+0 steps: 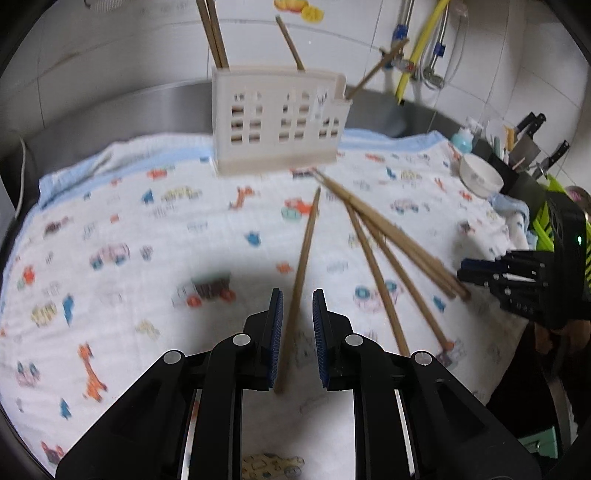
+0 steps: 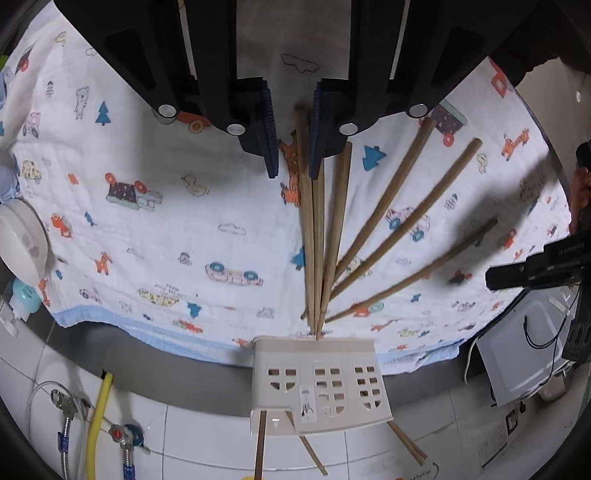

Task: Organize utensils
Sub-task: 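Close the left tool on a chopstick while the right tool grasps another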

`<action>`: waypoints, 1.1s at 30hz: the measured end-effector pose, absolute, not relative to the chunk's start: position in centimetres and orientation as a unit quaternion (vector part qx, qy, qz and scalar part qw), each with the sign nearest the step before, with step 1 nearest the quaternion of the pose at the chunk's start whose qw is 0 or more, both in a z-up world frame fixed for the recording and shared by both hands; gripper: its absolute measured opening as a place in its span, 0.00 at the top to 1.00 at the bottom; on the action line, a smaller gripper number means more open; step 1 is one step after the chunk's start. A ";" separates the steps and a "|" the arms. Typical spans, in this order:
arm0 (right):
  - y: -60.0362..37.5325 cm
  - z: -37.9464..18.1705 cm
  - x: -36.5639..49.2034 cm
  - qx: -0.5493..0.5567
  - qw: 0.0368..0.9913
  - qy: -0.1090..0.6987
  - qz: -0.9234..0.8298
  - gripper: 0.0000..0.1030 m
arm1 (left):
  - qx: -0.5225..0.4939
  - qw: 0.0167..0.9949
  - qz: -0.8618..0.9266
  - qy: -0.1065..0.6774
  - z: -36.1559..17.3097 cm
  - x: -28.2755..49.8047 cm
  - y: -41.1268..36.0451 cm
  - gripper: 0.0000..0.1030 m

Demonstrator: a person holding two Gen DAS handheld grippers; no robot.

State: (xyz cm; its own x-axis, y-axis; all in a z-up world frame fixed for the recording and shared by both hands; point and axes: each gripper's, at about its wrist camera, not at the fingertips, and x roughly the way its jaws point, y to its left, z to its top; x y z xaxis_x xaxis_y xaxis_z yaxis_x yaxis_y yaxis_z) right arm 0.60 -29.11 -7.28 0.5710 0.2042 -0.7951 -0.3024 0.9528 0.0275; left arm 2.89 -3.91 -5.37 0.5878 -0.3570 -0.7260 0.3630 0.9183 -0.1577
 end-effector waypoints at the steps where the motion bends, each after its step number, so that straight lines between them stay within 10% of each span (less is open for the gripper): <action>1: -29.1 -7.5 0.6 -0.056 0.883 0.443 0.144 0.86 | 0.004 0.890 -0.202 0.410 -5.6 2.8 -4.0 0.84; 33: -27.8 -8.7 0.8 -0.078 0.884 0.436 0.150 0.91 | 0.010 0.883 -0.174 0.435 -9.3 3.5 -5.1 0.84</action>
State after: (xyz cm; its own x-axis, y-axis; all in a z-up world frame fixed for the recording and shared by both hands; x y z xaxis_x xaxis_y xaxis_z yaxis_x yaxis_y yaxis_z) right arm 0.81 -27.77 -8.73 0.5756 0.1972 -0.7936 -0.3329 0.9429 -0.0072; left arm 3.45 -5.08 -9.33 0.5613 -0.2987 -0.7719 0.3155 0.9394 -0.1341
